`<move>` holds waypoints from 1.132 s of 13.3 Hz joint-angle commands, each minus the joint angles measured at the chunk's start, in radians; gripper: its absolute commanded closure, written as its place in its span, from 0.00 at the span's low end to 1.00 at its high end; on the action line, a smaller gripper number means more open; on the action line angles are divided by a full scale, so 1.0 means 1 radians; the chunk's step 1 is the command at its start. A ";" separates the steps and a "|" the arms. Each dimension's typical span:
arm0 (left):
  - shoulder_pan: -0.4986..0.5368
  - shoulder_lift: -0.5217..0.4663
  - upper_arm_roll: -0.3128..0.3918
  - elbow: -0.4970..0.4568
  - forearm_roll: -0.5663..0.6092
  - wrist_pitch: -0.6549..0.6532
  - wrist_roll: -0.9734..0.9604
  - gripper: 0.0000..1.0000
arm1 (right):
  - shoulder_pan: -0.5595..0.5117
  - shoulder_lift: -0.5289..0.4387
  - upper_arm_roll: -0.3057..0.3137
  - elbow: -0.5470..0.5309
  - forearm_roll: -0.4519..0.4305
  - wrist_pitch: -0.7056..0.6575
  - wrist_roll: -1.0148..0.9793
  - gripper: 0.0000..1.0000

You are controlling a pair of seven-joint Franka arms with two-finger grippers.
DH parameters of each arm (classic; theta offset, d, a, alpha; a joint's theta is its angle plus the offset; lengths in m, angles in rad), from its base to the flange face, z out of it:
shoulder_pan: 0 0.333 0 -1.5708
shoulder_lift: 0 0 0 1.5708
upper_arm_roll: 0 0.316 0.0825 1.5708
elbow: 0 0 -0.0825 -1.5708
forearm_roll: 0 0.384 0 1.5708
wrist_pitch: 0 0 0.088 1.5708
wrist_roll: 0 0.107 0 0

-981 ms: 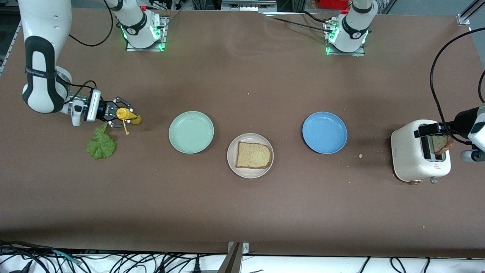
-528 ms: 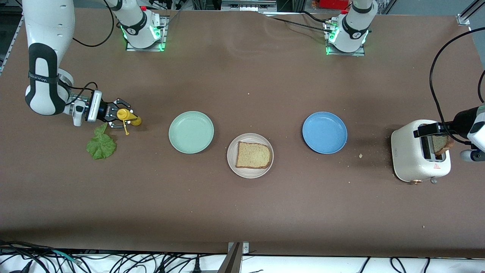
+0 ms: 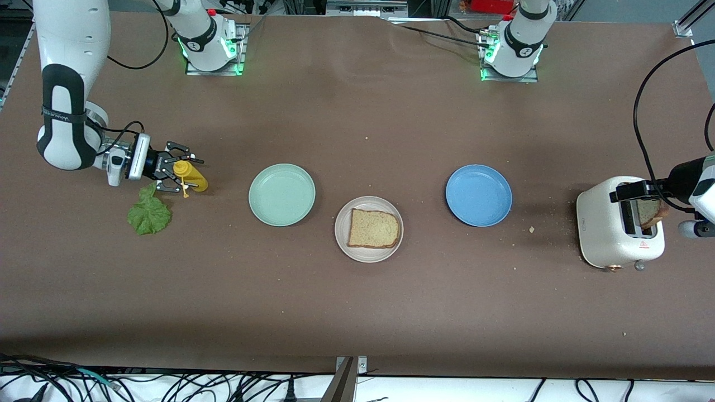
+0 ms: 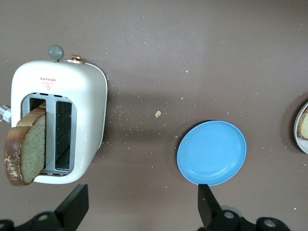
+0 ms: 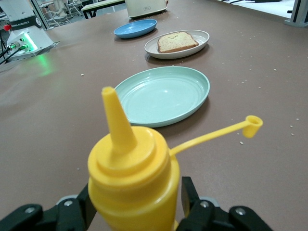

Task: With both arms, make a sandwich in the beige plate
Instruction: 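Carry the yellow bottle back and lower it to the table, then open the right gripper and draw back from the bottle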

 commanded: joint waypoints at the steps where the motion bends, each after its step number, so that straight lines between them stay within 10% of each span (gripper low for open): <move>1: -0.004 -0.025 -0.008 -0.001 0.035 -0.012 0.000 0.00 | -0.046 0.020 0.005 0.028 0.007 -0.026 0.009 0.00; 15: 0.002 -0.038 -0.016 -0.019 0.037 -0.033 0.012 0.00 | -0.108 0.009 -0.127 0.267 -0.422 -0.056 0.509 0.00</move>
